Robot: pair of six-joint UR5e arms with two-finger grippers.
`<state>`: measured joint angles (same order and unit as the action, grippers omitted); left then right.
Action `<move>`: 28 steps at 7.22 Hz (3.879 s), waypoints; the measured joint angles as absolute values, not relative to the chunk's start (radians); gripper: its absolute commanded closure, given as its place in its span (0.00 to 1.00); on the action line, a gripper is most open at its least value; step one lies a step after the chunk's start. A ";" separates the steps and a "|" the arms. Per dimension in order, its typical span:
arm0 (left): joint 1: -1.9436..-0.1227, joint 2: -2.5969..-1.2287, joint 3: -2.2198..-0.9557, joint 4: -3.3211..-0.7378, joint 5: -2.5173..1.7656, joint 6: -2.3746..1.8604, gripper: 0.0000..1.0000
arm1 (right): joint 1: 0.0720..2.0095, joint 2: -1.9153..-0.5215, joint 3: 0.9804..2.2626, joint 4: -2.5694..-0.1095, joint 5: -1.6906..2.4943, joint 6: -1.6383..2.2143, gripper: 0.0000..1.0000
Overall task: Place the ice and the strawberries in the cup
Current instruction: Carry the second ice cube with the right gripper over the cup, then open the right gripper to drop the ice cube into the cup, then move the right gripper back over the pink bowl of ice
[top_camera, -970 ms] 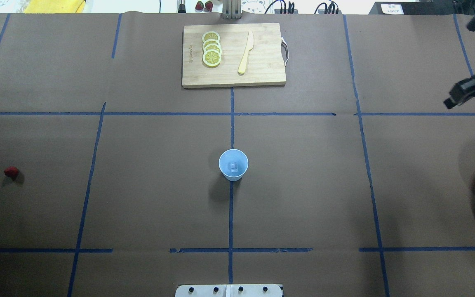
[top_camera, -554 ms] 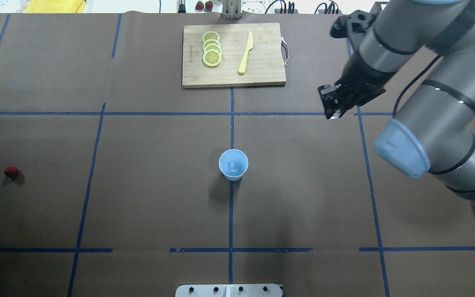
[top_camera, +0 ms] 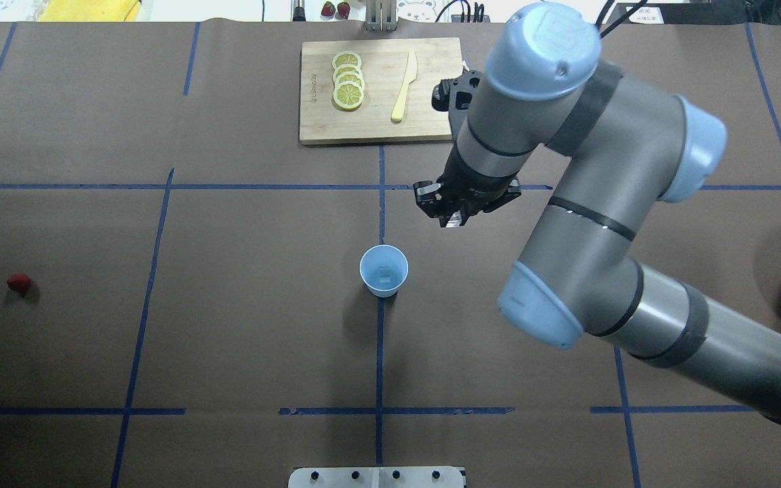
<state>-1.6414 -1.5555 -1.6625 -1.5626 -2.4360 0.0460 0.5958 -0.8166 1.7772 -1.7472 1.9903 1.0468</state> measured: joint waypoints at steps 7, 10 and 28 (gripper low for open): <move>-1.641 -1.561 -1.662 -1.561 -2.436 0.046 0.00 | 0.496 -0.704 1.603 -1.726 1.896 1.077 0.94; -1.641 -1.562 -1.661 -1.560 -2.436 0.046 0.00 | 0.493 -0.703 1.601 -1.725 1.888 1.077 0.13; -1.641 -1.564 -1.684 -1.561 -2.437 0.044 0.00 | 1.263 -1.694 2.059 -1.564 2.261 0.103 0.01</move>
